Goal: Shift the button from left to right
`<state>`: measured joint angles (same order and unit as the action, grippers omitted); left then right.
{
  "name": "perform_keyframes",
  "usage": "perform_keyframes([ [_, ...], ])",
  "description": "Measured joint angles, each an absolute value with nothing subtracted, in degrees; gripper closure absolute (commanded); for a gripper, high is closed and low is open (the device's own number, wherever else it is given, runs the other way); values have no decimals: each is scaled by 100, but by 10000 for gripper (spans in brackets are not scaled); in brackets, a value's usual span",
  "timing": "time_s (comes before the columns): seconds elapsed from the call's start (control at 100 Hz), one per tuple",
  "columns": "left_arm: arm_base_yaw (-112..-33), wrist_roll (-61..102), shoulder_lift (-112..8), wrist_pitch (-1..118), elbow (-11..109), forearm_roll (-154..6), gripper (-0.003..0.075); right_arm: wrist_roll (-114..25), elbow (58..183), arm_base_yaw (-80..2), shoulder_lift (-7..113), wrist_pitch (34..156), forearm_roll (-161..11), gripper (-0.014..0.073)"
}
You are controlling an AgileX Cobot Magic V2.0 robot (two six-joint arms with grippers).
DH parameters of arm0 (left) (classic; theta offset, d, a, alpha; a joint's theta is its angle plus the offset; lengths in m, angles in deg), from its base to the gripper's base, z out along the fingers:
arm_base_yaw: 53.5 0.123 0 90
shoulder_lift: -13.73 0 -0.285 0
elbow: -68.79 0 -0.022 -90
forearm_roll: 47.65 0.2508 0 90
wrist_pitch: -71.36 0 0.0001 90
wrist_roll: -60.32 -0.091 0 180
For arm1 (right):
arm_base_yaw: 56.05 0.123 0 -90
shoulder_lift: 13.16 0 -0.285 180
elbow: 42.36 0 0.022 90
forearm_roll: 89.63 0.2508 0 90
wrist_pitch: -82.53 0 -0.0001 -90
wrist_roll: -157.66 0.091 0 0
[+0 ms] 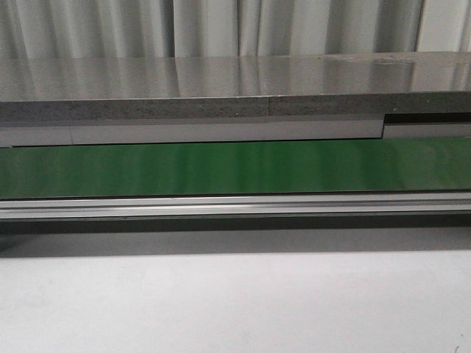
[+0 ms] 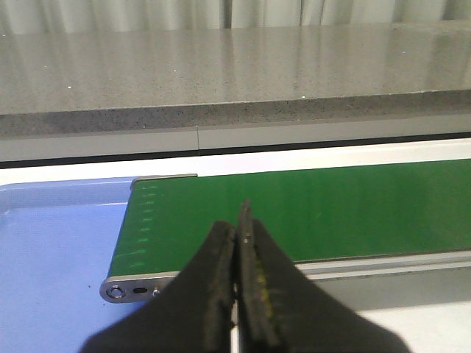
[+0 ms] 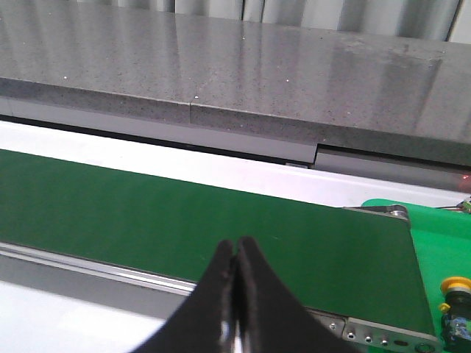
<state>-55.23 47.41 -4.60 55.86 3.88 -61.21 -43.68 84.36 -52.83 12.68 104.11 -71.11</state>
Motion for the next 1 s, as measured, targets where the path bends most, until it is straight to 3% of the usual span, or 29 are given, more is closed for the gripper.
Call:
perform_keyframes([
  [0.34, -5523, 4732, -460, 5586, 388, -6121, 741, -4312, 8136, -5261, 1155, 9895, -7137, 662],
  [0.67, -5523, 4732, -460, 5586, 388, -6121, 741, -2409, 6918, -5188, 338, 8982, -8676, 662],
  [1.0, -5523, 4732, -460, 5586, 388, -6121, 741, -2118, 5913, -5188, -350, 8477, -8869, 662],
])
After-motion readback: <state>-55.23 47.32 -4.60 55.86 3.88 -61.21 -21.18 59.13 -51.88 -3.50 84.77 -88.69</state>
